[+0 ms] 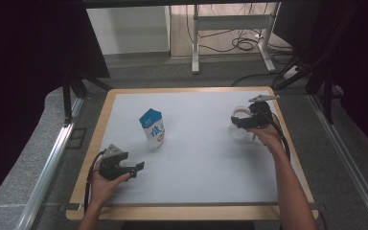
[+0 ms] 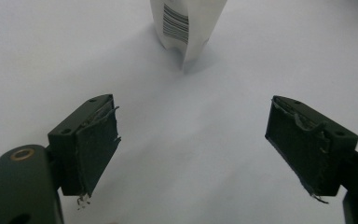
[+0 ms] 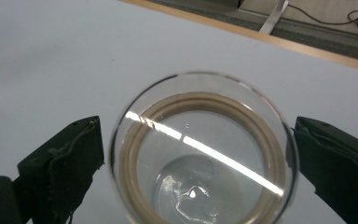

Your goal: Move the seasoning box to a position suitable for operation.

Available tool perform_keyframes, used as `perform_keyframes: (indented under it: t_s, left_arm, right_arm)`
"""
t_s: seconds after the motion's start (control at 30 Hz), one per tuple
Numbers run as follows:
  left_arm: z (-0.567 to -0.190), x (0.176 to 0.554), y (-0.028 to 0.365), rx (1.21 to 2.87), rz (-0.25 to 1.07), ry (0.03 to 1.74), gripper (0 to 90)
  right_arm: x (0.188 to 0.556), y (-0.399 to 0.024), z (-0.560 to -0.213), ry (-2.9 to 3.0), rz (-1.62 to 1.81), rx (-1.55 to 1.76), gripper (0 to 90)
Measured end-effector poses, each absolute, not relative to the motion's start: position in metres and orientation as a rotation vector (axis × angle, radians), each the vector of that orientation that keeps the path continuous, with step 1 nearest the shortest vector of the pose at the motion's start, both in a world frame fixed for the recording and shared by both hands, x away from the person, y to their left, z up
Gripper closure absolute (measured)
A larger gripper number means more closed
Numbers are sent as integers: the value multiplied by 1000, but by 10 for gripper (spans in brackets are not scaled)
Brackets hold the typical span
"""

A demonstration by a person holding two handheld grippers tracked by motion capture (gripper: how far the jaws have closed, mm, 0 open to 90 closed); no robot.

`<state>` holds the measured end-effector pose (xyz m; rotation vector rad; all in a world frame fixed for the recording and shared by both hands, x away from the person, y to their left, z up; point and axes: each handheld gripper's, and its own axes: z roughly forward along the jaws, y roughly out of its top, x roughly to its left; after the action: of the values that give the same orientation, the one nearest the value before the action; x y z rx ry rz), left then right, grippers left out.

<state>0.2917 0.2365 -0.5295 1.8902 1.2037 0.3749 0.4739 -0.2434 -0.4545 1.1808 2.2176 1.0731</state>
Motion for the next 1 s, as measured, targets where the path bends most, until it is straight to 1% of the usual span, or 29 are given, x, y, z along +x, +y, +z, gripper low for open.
perform_keyframes:
  t_s: [0.37, 0.43, 0.5, 1.0]
  left_arm:
    - [-528, 290, 238, 1884, 390, 1205, 168]
    - [-528, 290, 239, 1885, 392, 1205, 168]
    - [-528, 290, 239, 1884, 395, 1205, 168]
    - [-529, 291, 239, 1887, 399, 1209, 168]
  right_arm:
    - [482, -240, -476, 2259, 1024, 1207, 42]
    - [482, -240, -479, 2273, 1012, 1199, 61]
    - [481, -240, -482, 2279, 1003, 1187, 100]
    - [471, -240, -479, 2265, 1011, 1114, 112]
